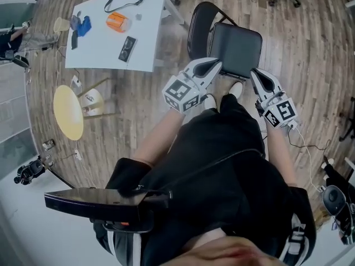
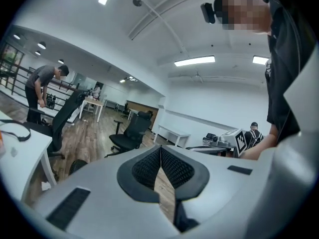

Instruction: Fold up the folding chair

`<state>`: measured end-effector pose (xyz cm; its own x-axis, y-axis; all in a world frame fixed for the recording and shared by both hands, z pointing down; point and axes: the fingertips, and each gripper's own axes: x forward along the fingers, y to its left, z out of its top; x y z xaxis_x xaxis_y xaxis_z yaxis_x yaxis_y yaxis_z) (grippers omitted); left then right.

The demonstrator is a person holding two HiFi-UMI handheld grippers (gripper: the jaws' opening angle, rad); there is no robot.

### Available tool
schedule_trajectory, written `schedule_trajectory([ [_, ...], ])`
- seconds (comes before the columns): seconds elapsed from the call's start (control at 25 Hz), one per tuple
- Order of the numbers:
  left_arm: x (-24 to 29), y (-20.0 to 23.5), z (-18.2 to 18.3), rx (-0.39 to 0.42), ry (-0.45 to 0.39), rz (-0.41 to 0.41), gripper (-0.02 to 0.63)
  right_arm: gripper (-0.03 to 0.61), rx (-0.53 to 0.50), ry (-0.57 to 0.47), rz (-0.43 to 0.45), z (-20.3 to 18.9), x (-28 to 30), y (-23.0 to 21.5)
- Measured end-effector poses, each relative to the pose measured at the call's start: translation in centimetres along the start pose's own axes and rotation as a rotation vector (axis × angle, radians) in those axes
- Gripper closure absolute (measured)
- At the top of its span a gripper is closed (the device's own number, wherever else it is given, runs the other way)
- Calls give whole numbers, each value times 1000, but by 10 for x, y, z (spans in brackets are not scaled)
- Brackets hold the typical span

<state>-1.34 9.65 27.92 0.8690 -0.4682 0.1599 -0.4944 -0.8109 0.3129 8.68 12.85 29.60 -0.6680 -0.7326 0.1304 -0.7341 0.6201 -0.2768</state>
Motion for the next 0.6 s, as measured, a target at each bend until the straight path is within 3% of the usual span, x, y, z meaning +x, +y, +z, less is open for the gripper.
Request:
schedule_trajectory([
  [0.28,56,42,-37,-120,141,69,607,568,114,47,18,-41,22,-80],
  [0.4,66,73,-52,-193,180,155,604,566,196,88,31,-77,29,-118],
  [0.52,65,119,-70,-268,218,244,518,560,304,143,25,-122,35,-156],
  [0.6,60,158,-83,-312,248,306,467,513,366,185,12,-155,42,-181],
])
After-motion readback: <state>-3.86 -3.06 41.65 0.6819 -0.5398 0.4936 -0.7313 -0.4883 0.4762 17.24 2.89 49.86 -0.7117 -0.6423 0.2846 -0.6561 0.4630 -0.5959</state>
